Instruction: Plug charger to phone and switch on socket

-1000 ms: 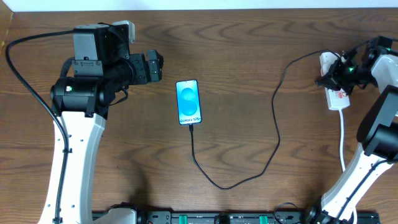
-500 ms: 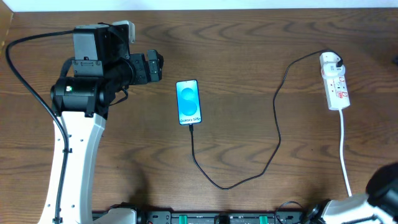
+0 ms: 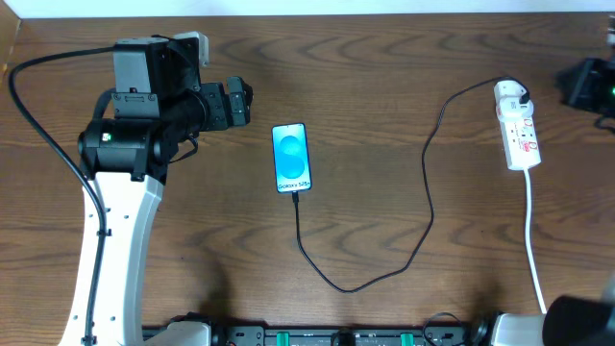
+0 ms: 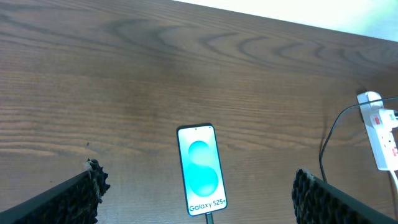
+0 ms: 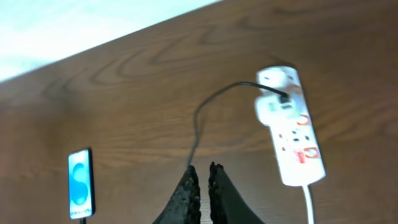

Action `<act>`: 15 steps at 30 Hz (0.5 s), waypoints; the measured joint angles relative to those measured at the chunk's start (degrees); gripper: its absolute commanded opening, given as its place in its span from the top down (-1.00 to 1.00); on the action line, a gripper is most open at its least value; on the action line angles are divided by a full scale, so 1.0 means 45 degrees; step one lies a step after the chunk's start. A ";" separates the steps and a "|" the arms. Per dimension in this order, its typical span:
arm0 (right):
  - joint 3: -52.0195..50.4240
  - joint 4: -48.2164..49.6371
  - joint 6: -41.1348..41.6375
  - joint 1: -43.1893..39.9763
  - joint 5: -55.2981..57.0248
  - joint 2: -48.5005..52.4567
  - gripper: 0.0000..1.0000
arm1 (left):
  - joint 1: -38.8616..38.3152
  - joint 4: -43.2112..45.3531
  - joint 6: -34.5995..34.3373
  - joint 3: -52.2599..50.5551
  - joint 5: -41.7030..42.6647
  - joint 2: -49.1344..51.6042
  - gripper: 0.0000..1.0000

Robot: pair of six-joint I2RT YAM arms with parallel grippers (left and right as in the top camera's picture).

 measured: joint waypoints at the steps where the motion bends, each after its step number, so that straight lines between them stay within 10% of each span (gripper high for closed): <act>1: 0.0000 -0.0068 -0.0034 0.0413 0.0209 -0.0214 0.82 | 0.0000 0.0000 0.0000 0.0000 0.0000 0.0000 -0.95; 12: -0.0005 -0.0971 -0.0466 0.4653 0.1583 -0.1039 0.66 | 0.0000 0.0000 0.0000 0.0000 0.0000 0.0000 -0.95; 14: -0.0005 -0.1001 -0.0539 0.5226 0.1744 -0.1039 0.34 | 0.0000 0.0000 0.0000 0.0000 0.0000 0.0000 -0.95; 15: -0.0005 -0.1025 -0.0554 0.5455 0.1812 -0.1039 -0.22 | 0.0000 0.0000 0.0000 0.0000 0.0000 0.0000 -0.95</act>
